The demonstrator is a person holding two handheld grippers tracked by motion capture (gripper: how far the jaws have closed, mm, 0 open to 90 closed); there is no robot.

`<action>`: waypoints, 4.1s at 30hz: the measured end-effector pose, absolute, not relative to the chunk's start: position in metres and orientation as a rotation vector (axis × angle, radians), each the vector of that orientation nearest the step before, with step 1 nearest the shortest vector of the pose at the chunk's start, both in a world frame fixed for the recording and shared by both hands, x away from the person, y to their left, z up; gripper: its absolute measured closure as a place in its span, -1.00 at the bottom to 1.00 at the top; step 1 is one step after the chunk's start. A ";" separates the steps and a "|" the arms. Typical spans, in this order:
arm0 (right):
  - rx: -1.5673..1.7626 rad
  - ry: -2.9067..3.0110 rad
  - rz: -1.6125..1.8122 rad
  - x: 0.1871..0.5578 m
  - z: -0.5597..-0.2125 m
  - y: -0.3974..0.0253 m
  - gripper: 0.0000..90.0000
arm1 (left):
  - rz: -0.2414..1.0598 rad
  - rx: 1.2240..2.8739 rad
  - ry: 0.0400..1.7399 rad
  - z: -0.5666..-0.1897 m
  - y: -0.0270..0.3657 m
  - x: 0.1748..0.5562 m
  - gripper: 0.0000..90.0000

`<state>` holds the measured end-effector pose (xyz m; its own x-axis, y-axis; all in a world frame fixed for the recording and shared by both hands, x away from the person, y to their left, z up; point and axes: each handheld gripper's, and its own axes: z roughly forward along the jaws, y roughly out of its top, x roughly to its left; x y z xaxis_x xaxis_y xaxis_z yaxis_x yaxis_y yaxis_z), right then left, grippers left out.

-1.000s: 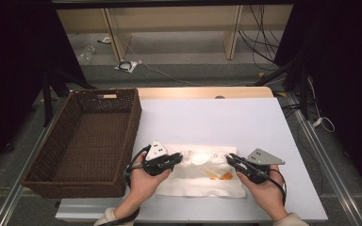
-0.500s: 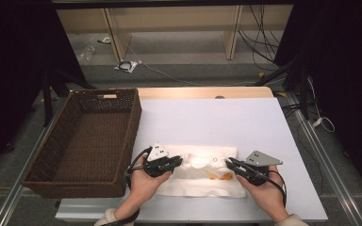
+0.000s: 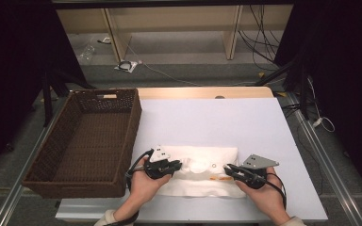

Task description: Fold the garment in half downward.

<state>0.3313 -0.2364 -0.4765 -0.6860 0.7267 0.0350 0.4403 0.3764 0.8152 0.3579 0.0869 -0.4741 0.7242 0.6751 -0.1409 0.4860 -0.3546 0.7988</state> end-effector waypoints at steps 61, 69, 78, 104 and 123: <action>1.048 2.444 1.190 0.299 -0.486 -0.245 0.54 | 0.186 2.109 0.872 -0.478 0.096 0.328 0.48; 1.068 2.428 1.230 0.287 -0.480 -0.255 0.48 | 0.160 2.045 0.954 -0.467 0.113 0.326 0.27; 1.105 2.352 1.264 0.291 -0.471 -0.269 0.53 | 0.138 1.990 1.023 -0.464 0.112 0.335 0.24; 1.143 2.477 1.123 0.301 -0.480 -0.251 0.99 | 0.119 2.163 0.990 -0.484 0.097 0.335 0.99; 1.026 2.301 1.338 0.305 -0.477 -0.260 0.27 | 0.206 1.996 0.941 -0.474 0.114 0.320 0.31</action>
